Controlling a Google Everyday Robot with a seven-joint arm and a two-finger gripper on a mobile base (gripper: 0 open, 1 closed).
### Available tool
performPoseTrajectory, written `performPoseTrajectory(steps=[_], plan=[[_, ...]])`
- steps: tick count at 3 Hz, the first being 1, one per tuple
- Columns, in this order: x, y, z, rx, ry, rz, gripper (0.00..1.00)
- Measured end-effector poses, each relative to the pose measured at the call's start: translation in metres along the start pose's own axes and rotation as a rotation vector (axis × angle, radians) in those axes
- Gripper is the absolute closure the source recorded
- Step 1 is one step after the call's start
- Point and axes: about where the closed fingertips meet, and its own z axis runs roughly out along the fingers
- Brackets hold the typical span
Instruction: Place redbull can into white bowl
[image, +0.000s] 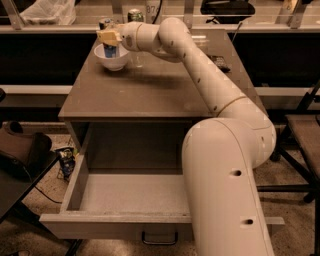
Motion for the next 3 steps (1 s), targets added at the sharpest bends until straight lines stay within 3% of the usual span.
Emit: performPoseTrajectory(steps=[1,3], plan=[[0.0,0.002,0.0029,-0.004,0.001,-0.001,0.51],[0.0022,0.0073,0.0097,-0.015,0.003,0.002,0.0]])
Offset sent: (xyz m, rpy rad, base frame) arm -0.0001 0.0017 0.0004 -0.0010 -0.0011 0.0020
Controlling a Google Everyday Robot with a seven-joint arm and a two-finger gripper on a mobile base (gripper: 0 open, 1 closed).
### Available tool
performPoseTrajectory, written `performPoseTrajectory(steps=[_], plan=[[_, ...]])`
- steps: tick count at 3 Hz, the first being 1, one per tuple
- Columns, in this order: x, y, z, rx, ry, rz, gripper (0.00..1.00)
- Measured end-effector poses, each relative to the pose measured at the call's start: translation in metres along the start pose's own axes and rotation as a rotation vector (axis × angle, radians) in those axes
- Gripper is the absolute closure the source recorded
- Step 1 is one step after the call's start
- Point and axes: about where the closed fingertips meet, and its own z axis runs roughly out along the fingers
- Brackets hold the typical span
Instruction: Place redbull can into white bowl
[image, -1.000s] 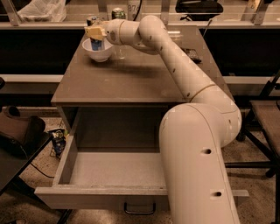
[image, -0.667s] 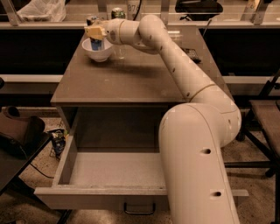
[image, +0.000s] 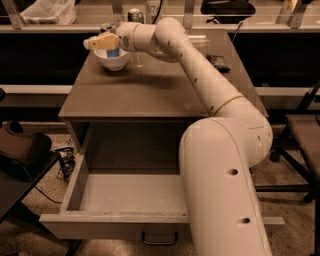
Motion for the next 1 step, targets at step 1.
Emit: performPoseTrajectory(steps=[1], plan=[[0.0,0.0001,0.0001,0.0,0.0,0.0,0.0]])
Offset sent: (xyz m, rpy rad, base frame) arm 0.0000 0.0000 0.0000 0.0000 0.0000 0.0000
